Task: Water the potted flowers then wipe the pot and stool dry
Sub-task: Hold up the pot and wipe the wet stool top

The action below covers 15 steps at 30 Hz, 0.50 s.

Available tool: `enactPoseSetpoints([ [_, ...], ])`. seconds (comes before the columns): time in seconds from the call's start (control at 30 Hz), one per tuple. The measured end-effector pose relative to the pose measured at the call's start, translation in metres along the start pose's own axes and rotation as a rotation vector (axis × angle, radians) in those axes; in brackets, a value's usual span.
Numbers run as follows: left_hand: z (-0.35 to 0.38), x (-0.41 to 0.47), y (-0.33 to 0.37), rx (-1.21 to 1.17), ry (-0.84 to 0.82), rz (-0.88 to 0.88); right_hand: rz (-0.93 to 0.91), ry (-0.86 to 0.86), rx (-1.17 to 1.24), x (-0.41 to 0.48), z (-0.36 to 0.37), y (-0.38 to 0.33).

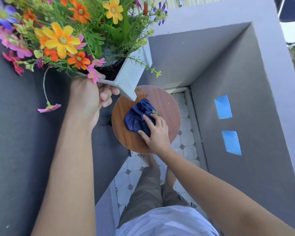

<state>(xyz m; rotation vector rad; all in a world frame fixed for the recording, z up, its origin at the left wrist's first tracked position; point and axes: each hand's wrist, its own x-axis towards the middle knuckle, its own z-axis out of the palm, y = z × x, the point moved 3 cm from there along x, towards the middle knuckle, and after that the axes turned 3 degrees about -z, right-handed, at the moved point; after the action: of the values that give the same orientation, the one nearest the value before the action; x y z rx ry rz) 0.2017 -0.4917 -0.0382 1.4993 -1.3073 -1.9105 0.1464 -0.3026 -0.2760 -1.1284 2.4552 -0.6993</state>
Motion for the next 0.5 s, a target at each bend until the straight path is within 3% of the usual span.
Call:
enactPoseSetpoints([
  [0.13,0.0,0.0,0.0,-0.006,-0.003,-0.003,-0.007,0.012,-0.038,0.006,0.026,-0.016],
  [0.33,0.0,-0.001,-0.002,-0.006,-0.01,-0.006,-0.447,-0.151,-0.068,0.003,0.06,-0.059],
  [0.4,0.0,-0.001,-0.003,0.002,-0.006,-0.011,-0.408,-0.129,-0.041,0.011,0.053,-0.056],
  [0.5,0.0,-0.002,-0.002,0.013,0.002,-0.003,-0.195,0.01,-0.029,0.033,0.024,-0.028],
])
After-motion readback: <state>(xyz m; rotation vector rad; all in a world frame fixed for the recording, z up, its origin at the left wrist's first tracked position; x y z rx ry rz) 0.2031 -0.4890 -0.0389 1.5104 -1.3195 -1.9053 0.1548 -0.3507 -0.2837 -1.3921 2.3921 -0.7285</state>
